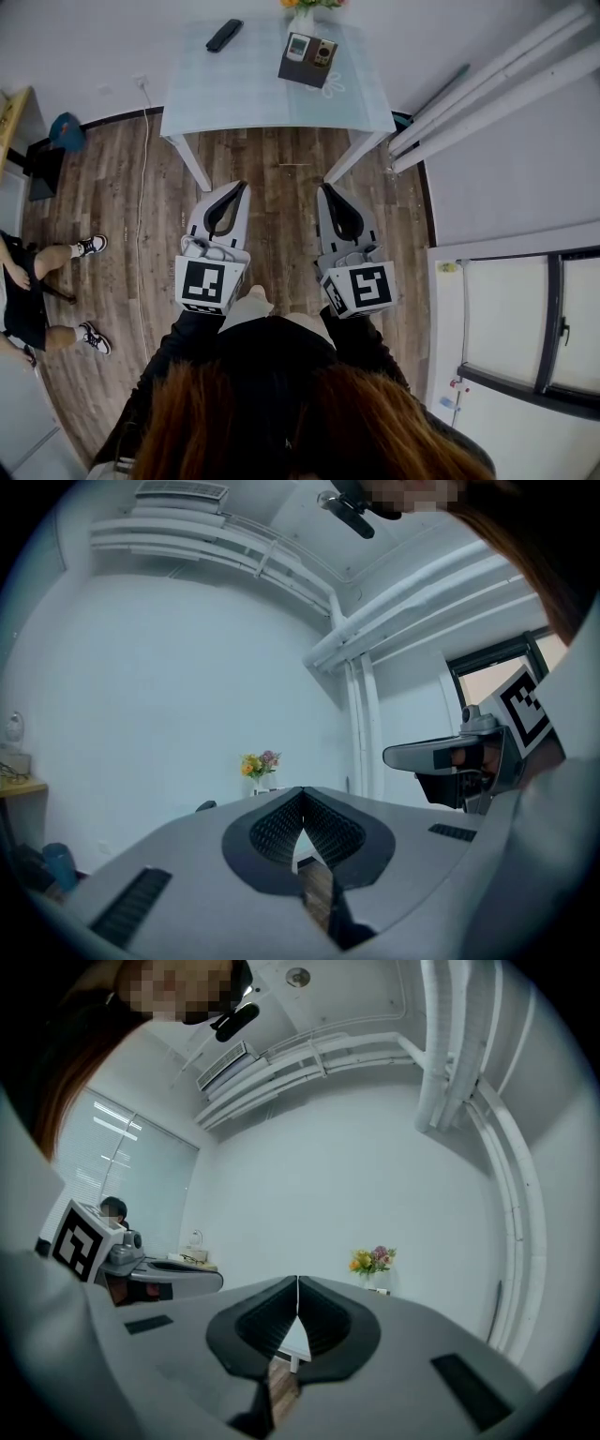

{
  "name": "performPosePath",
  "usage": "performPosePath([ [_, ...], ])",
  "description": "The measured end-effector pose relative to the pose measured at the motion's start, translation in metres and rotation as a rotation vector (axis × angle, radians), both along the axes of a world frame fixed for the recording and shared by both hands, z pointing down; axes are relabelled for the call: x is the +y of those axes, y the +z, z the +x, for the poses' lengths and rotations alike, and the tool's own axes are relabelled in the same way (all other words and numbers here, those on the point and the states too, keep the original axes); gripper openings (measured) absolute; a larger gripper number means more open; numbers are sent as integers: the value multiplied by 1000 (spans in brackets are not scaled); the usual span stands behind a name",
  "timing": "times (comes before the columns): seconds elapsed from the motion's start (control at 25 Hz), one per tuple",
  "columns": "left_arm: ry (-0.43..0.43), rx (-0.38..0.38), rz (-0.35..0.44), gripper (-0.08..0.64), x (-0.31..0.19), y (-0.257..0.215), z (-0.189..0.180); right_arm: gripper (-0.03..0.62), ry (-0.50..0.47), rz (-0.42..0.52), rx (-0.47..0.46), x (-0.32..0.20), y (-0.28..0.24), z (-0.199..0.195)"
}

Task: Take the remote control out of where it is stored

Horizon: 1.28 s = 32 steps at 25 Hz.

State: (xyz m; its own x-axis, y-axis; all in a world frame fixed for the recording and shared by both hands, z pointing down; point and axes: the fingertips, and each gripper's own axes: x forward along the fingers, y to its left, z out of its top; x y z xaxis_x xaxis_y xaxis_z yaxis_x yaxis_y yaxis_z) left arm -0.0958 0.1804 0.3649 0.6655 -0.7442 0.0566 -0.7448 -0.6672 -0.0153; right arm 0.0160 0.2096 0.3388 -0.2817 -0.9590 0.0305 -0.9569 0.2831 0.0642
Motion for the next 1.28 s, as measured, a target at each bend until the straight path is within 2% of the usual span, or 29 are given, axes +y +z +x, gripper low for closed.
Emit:
performPosePath([
  [0.16, -8, -4, -6, 5, -11, 0, -5, 15, -8, 7, 24, -11, -1, -6],
  [0.6, -38, -21, -28, 5, -30, 11, -17, 15, 5, -10, -6, -34, 7, 4],
  [0.92, -67, -27, -20, 5, -54, 9, -14, 15, -44, -4, -16, -68, 9, -2],
  [1.28, -103, -24, -9, 5, -103, 2, 4, 15, -93, 6, -15, -125, 3, 14],
])
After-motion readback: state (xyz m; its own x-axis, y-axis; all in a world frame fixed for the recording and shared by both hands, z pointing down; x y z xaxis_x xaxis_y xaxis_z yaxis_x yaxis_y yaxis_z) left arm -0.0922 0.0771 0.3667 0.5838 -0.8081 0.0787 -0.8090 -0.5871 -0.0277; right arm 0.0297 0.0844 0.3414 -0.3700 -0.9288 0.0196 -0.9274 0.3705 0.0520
